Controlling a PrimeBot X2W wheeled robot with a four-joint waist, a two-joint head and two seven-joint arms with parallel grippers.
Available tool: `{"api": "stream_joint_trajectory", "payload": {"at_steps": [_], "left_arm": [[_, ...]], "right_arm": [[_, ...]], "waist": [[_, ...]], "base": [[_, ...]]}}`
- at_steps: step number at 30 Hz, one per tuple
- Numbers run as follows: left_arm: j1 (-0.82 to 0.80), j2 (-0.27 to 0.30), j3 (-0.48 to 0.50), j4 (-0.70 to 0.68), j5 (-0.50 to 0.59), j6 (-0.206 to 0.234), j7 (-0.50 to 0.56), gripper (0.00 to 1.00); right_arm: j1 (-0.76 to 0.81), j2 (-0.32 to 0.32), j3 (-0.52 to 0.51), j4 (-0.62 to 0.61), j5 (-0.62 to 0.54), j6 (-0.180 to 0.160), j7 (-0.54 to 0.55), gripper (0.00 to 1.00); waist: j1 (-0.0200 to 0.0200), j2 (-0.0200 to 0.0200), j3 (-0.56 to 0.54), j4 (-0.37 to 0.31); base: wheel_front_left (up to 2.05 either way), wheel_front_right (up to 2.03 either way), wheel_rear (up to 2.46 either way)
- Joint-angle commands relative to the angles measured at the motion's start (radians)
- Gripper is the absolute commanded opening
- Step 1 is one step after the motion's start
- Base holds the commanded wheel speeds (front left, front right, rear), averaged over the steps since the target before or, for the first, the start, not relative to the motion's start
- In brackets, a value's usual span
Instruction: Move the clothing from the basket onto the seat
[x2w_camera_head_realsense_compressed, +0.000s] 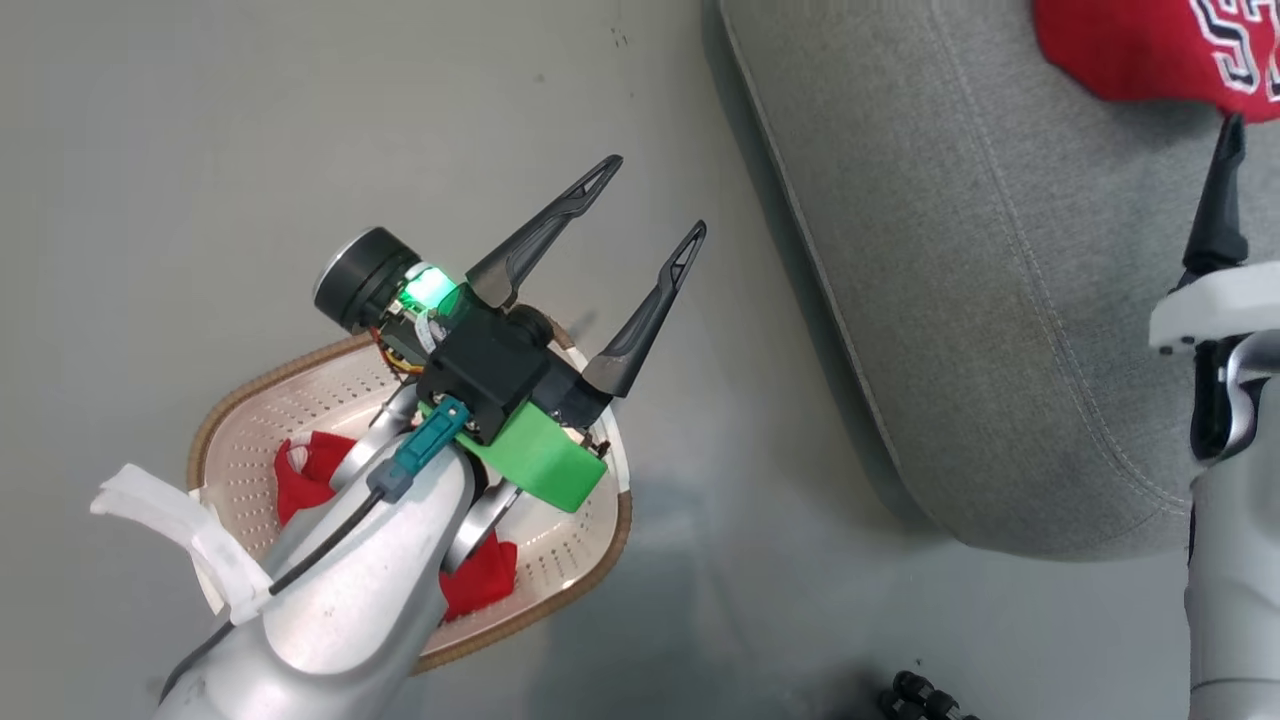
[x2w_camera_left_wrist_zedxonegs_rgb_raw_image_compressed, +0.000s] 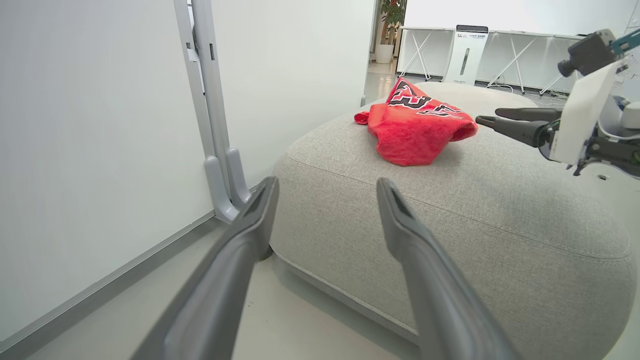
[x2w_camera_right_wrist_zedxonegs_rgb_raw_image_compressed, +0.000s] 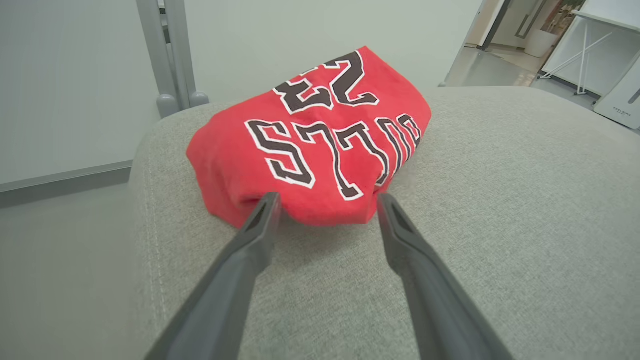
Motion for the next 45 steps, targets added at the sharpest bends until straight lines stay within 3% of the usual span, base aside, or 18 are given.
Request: {"api": "stream_joint_trajectory", "payload": {"at_steps": [1,10,19,32,45], "left_arm": [[0.023,-0.009,0.012,0.004,-0.006,0.002,-0.004,1.0],[0.109,-0.043,0.067,0.021,-0.005,0.005,-0.003,1.0],[0.207,-0.082,0.14,0.043,-0.009,0.005,-0.002,1.0],[0.338,-0.11,0.299,0.06,-0.001,0.005,-0.002,1.0],[0.478,-0.123,0.498,0.053,0.016,0.017,-0.002,1.0]], "right_arm": [[0.04,-0.006,0.017,-0.015,0.01,-0.001,-0.002,1.0],[0.172,0.004,0.129,-0.12,0.066,-0.001,-0.002,1.0],[0.268,0.014,0.251,-0.205,0.109,-0.001,-0.002,1.0],[0.361,0.021,0.375,-0.236,0.141,-0.001,-0.002,1.0],[0.458,0.022,0.487,-0.279,0.21,-0.001,-0.002,1.0]], "waist": [[0.0,0.0084,-0.084,-0.004],[0.0,0.0084,-0.198,0.031],[0.0,0.0084,-0.302,0.131],[0.0,0.0084,-0.417,0.273],[0.0,0.0084,-0.506,0.305]], "base": [[0.0,0.0,0.0],[0.0,0.0,0.0],[0.0,0.0,0.0],[0.0,0.0,0.0],[0.0,0.0,0.0]]}}
